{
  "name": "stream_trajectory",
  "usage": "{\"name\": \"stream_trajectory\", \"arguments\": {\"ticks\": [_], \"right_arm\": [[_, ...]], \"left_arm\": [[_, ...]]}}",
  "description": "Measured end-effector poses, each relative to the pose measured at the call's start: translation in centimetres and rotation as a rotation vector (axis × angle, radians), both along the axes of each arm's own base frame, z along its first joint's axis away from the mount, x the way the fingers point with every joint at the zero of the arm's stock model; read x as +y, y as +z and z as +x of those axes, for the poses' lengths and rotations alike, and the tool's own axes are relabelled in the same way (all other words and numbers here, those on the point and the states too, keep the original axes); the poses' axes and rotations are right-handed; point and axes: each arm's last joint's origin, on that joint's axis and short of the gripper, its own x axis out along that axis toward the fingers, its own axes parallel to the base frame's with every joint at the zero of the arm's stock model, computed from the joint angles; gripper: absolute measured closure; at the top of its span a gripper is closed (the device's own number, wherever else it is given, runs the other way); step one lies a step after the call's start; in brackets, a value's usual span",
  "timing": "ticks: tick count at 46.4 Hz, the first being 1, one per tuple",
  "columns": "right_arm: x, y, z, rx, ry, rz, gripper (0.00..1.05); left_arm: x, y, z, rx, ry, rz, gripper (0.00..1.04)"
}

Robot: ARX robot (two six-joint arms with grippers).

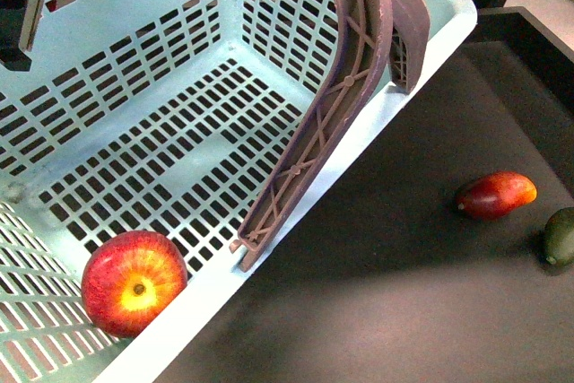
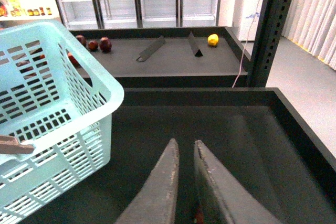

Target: Pick apple with right arm and hold basket with left

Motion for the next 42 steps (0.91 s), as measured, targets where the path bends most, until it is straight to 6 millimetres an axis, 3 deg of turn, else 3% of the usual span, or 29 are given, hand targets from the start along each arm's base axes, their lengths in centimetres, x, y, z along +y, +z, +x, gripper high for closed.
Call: {"name": "stream_trajectory", "arguments": {"ticks": [10, 19, 25, 42], "right_arm": [[0.0, 0.0, 0.0, 0.000, 0.000, 0.000, 0.08], [0.0, 0.0, 0.0, 0.000, 0.000, 0.000, 0.09], [0.0, 0.0, 0.0, 0.000, 0.000, 0.000, 0.09], [0.0, 0.0, 0.0, 0.000, 0.000, 0.000, 0.09]], "left_arm": [[0.0, 0.0, 0.0, 0.000, 0.000, 0.000, 0.98], [0.0, 0.0, 0.0, -0.001, 0.008, -0.003, 0.98], [0.2, 0.6, 0.3, -0.047, 0.274, -0.103, 0.98], [1.8, 0.5, 1.6, -0.012, 0.338, -0.186, 0.98]]}}
